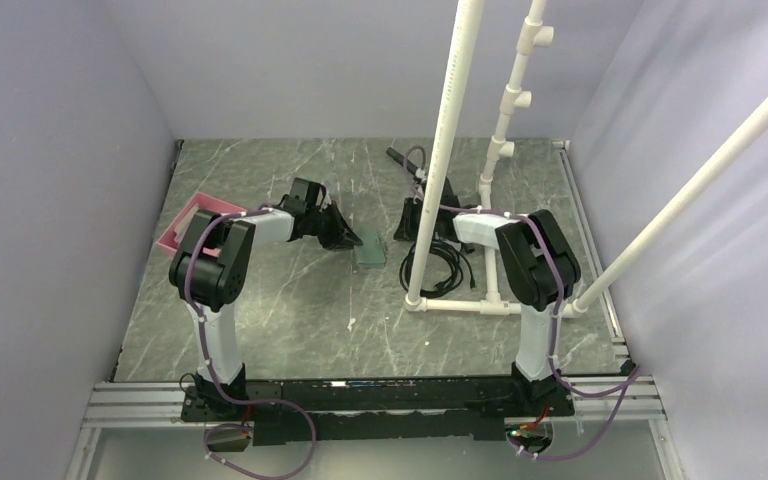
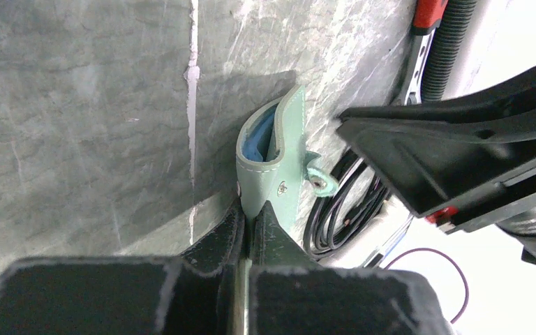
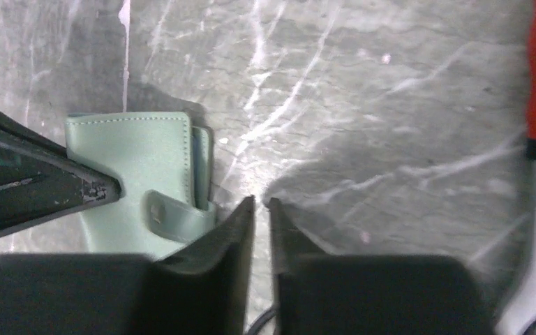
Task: Put the credit cards into the card holder
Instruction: Open the card holder at the center of the board.
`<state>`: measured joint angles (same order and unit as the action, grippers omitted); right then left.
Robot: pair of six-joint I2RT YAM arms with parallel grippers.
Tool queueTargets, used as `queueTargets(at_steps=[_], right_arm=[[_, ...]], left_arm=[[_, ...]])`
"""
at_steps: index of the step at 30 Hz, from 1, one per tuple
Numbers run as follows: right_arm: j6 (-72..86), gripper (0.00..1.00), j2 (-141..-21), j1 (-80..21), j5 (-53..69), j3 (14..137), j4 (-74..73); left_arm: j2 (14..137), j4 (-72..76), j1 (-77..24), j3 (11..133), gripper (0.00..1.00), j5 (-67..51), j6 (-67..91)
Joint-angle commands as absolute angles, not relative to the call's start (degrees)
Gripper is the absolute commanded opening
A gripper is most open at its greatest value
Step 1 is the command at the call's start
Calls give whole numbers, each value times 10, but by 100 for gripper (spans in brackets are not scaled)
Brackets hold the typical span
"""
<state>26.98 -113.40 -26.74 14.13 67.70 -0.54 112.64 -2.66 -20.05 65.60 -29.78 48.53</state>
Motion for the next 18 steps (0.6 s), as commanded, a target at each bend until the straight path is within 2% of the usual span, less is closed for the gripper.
queueTargets(at_steps=[1, 5, 8, 10, 15, 18], right_arm=[[249, 33, -1092, -259, 190, 683, 5], [205, 53, -1067, -267, 151, 684, -35], [170, 61, -1063, -284, 200, 683, -21], [146, 66, -1073, -305, 188, 693, -25], [130, 71, -1112, -334, 121, 717, -27], [114, 68, -1127, -355, 36, 739, -48]], left_arm=[[1111, -46, -199, 666, 0, -306, 474], [1118, -54, -198, 672, 0, -309, 470], [1120, -53, -198, 676, 0, -311, 468], [1121, -56, -198, 679, 0, -312, 468], [1122, -63, -198, 681, 0, -309, 461], [1122, -64, -198, 682, 0, -309, 461]])
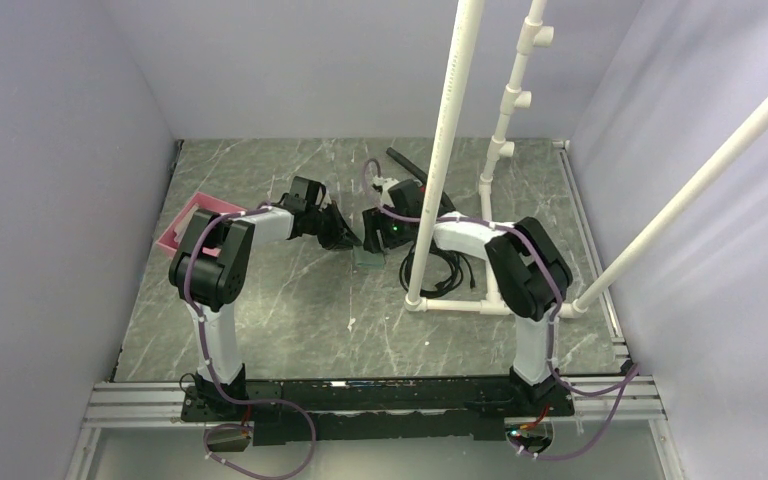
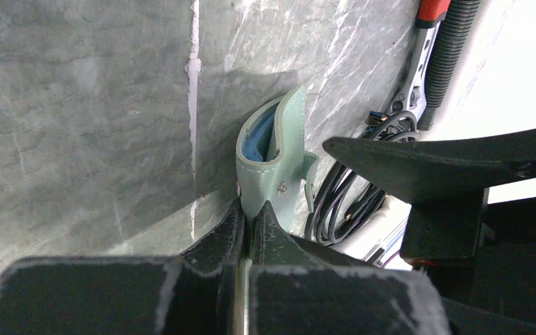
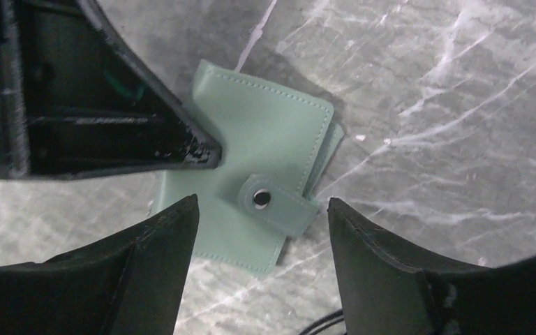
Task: Put the credit cards into the card holder
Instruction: Open the card holder at the center of the board.
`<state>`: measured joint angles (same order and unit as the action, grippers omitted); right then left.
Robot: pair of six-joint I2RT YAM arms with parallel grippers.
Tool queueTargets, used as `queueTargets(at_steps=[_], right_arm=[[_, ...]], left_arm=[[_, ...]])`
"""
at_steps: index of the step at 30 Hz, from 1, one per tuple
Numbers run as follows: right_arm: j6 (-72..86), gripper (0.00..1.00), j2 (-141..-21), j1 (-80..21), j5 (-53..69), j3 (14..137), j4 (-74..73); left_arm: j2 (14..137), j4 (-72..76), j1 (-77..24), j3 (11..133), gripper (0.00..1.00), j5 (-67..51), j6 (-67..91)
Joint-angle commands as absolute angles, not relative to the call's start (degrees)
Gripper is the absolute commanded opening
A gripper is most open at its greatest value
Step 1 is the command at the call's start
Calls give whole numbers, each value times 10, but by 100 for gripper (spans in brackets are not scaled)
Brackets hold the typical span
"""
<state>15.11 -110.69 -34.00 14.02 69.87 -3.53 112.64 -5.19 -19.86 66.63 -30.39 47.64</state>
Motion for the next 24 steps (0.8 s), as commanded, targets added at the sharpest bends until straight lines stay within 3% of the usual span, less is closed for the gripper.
queueTargets(at_steps=[1, 4, 7, 12, 14, 18, 21, 24], right_arm=[[114, 66, -1129, -364, -11, 746, -59], [143, 55, -1123, -367, -109, 748, -73], [158, 35, -1100, -364, -134, 715, -55], [207, 0, -1064, -324, 8, 657, 14], [241, 0, -1066, -291, 118, 635, 59], [358, 0, -1085, -227, 344, 600, 177], [404, 0, -1078, -215, 418, 588, 239], [418, 0, -1069, -216, 437, 595, 244]], left_arm=[[1122, -63, -198, 683, 0, -310, 461], [1122, -68, -198, 684, 0, -309, 461], [1122, -74, -198, 684, 0, -305, 461], [1131, -83, -196, 686, 0, -303, 461], [1131, -102, -194, 691, 0, -292, 449], [1141, -265, -200, 773, 49, -168, 364], [1105, -271, -204, 769, 67, -146, 351], [1064, -218, -205, 717, 78, -186, 384]])
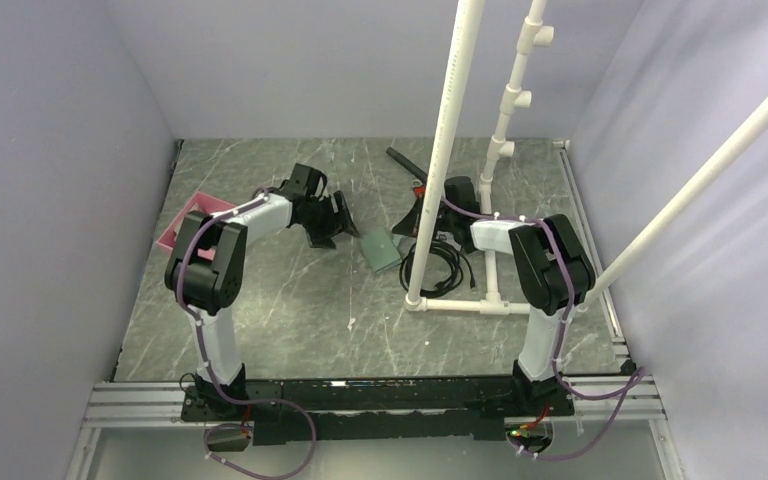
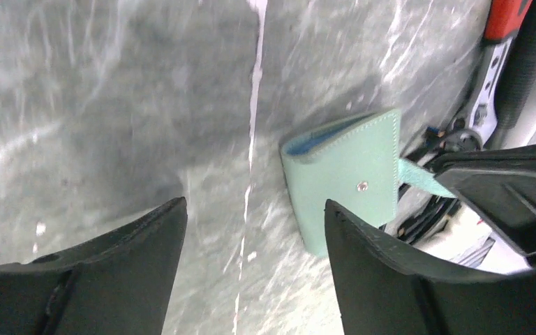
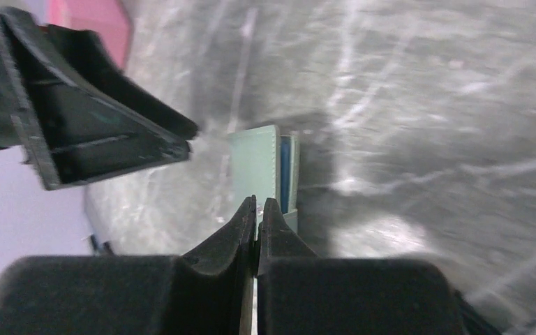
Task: Put the credit cards into the card holder
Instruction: Open the card holder at the center of the board.
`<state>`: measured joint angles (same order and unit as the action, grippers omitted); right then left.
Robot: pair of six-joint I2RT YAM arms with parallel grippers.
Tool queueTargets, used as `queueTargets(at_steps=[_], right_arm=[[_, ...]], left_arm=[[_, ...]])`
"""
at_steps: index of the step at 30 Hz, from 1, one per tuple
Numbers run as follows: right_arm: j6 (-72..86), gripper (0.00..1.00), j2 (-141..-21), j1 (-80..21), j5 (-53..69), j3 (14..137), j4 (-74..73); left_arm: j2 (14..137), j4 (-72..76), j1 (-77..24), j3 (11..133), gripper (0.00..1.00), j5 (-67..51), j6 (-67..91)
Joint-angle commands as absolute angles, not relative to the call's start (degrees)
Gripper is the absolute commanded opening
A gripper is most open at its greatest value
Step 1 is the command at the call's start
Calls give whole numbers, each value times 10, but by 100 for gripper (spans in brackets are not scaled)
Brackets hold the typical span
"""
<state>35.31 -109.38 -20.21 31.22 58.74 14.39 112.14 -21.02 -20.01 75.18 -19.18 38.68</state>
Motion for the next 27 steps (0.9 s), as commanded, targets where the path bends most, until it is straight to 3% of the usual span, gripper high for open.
queueTargets(at_steps=[1, 4, 9, 13, 16, 18, 27], right_arm=[[420, 0, -1068, -216, 439, 595, 245], [433, 0, -1078, -221, 458, 592, 260], [435, 0, -1056, -244, 451, 569, 276], [429, 0, -1042, -244, 428, 554, 273], [435, 0, -1037, -244, 435, 545, 289], [437, 0, -1032, -244, 436, 542, 294], [433, 0, -1008, -244, 410, 537, 291]], left_arm=[[1059, -202, -206, 710, 83, -206, 394], [1052, -154, -224, 700, 95, -242, 427], [1048, -174, -257, 723, 92, -176, 453], [1020, -144, -262, 677, 83, -145, 483], [1025, -163, -262, 690, 91, -140, 469], [1045, -180, -265, 711, 90, -151, 455], [1023, -213, -272, 694, 57, -109, 440]])
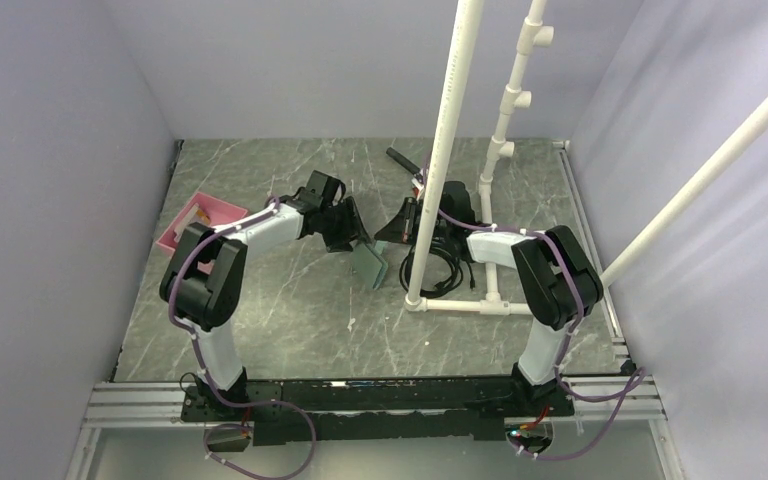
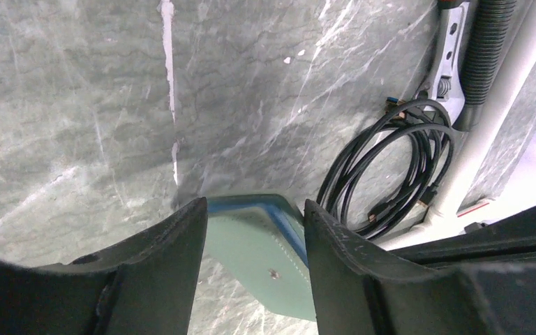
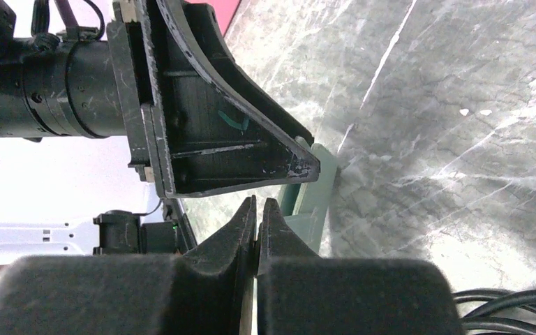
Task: Put the credit cards into the card holder
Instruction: Open the card holder at the center of the board.
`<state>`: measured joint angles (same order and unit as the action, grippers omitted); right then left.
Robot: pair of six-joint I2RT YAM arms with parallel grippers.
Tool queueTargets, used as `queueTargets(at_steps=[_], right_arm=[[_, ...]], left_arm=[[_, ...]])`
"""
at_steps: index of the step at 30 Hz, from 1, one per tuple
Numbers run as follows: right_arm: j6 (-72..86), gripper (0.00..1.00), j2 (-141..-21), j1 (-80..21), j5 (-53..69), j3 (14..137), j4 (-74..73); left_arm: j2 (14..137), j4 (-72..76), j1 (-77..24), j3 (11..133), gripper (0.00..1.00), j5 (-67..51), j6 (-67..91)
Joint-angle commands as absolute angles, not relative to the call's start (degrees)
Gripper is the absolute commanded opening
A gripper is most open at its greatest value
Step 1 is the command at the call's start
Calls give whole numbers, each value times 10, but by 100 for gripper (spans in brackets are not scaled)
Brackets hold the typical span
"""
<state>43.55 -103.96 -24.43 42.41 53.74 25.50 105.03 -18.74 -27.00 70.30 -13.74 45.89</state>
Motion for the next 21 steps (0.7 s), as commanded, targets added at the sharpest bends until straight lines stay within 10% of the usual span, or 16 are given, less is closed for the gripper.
queueTargets(at_steps=[1, 6, 12, 21], right_arm=[[433, 0, -1010, -244, 404, 538, 288], [428, 0, -1024, -241, 382, 544, 261], [406, 0, -1019, -241, 374, 541, 249], [427, 0, -1011, -242, 375, 556, 264]], left_arm=[[1017, -221, -271, 692, 56, -102, 434], [997, -229, -258, 671, 44, -113, 415], [968, -146, -246, 611, 74, -203, 421], [943, -114, -248, 596, 81, -270, 429]])
